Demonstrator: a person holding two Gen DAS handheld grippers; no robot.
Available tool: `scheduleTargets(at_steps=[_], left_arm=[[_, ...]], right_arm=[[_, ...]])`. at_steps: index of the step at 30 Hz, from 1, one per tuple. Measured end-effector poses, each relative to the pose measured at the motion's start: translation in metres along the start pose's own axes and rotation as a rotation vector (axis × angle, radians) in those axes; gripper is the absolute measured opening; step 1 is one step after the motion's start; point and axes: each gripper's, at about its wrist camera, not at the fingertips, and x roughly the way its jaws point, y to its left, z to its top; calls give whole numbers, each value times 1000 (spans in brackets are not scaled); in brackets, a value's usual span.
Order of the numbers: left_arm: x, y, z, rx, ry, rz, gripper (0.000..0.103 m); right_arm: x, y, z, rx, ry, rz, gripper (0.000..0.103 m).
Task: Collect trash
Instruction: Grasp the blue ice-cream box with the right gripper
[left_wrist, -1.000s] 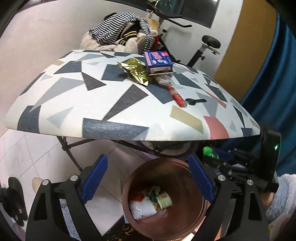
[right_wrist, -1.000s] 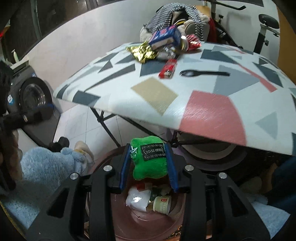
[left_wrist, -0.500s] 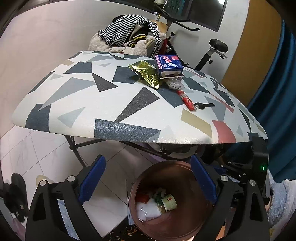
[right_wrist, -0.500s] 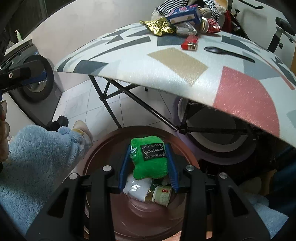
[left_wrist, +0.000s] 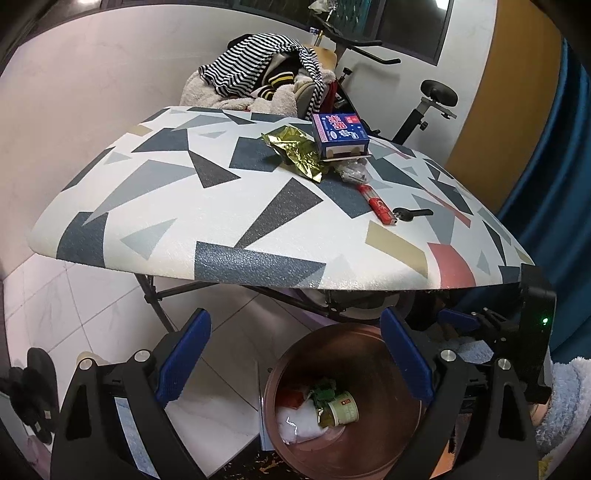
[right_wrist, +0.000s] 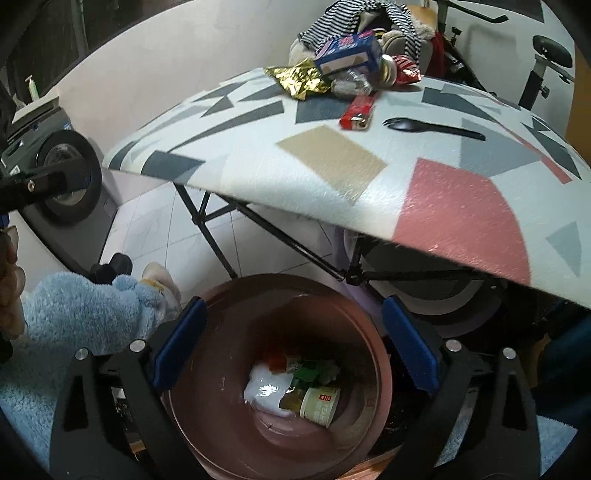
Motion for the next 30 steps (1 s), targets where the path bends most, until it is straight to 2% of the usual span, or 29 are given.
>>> scheduleTargets(at_steps=[13, 20, 23, 27, 30], left_arm=[[-3, 0, 5, -3, -17, -26, 91], [-4, 1, 17, 11, -31, -26, 91], [-4, 2, 24, 26, -39, -17, 91], [-1, 8, 39, 19, -42, -28, 91], [2, 13, 53, 16, -46, -26, 89]], right_arm=[[-23, -20, 12, 50, -69, -73, 97], [-39, -42, 31, 88, -97, -103, 97], [-46, -54, 46, 105, -105, -112, 97], [-52, -68, 80, 117, -141, -70, 97], [-48, -75, 112, 124, -159, -15, 84]])
